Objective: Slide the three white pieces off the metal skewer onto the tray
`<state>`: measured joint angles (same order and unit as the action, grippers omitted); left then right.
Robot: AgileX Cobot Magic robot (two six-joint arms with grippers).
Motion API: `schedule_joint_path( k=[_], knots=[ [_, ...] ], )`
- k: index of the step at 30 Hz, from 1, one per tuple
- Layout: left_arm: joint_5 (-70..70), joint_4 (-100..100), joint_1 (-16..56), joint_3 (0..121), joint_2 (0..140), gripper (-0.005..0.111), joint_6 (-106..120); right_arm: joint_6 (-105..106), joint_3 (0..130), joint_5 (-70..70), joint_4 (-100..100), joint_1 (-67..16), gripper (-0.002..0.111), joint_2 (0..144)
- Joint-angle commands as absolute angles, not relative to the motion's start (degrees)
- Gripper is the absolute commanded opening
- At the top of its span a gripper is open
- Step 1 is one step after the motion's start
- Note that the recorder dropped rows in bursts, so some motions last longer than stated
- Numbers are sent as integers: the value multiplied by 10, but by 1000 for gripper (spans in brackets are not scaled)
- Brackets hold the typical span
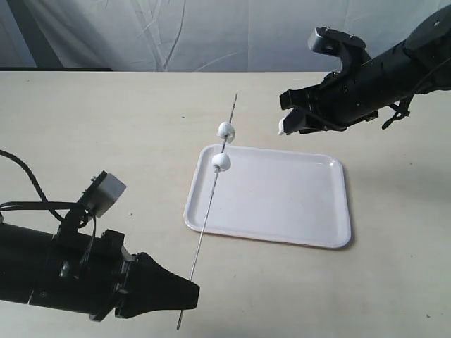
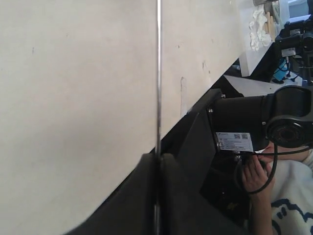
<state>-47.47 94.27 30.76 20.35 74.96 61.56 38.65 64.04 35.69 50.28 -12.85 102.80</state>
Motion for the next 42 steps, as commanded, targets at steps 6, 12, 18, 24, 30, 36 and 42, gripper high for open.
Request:
schedule_joint_path(
  k=[6, 12, 18, 24, 30, 36, 42],
  knots=[
    [-489, 989, 310, 202, 747, 0, 617, 390, 643, 427, 623, -127, 37, 1025],
    [-482, 980, 310, 202, 747, 0, 615, 286, 644, 462, 483, -133, 34, 1044],
    [-466, 953, 310, 202, 747, 0, 615, 234, 643, 457, 369, -147, 44, 1061],
    [-468, 962, 310, 202, 747, 0, 588, 227, 642, 418, 247, -161, 42, 1089],
    [-471, 990, 310, 202, 747, 0, 564, 223, 645, 388, 240, -184, 42, 1137],
    [-477, 992, 310, 202, 747, 0, 539, 274, 656, 408, 345, -184, 42, 1090],
    [-482, 999, 310, 202, 747, 0, 527, 454, 656, 509, 603, -174, 42, 1038]
  ],
)
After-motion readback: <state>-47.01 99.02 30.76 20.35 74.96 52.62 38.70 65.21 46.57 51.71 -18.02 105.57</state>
